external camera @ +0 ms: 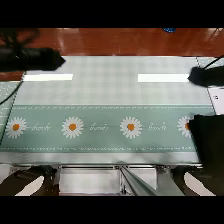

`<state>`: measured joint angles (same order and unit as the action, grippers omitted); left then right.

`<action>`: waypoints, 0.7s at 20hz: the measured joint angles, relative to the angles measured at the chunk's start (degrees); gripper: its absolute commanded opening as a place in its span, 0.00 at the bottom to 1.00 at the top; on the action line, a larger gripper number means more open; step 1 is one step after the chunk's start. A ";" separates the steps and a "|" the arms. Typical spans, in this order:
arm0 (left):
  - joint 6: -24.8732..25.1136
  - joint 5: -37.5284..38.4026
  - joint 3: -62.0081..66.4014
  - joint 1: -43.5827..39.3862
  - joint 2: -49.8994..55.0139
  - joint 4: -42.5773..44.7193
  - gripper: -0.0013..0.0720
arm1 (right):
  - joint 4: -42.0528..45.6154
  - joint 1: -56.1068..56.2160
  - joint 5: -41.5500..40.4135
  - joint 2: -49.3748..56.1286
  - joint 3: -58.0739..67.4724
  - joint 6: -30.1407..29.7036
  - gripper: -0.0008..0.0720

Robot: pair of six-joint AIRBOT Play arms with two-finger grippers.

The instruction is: Fold the shirts.

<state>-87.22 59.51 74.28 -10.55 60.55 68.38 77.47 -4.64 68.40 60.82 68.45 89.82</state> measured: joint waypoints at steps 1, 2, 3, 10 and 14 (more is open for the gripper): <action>-1.68 0.44 -1.77 -0.50 0.94 2.29 0.04 | 4.17 3.63 1.62 2.40 -0.33 1.62 0.05; -3.21 0.81 -3.32 -0.81 1.62 3.58 0.04 | 6.99 6.23 2.84 4.37 -0.61 2.89 0.05; -4.09 0.76 -4.48 -1.07 2.10 4.42 0.04 | 9.68 8.35 3.72 6.03 -0.81 3.91 0.05; -3.93 -0.42 -7.48 -1.84 3.32 7.17 0.04 | 16.41 13.18 4.90 9.40 -1.22 6.54 0.05; -3.63 -0.57 -7.72 -1.95 3.39 7.52 0.04 | 17.20 13.57 5.03 9.66 -1.22 6.88 0.05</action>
<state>-90.85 58.94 66.57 -12.49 63.94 75.90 94.67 8.93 73.43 70.48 67.22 96.71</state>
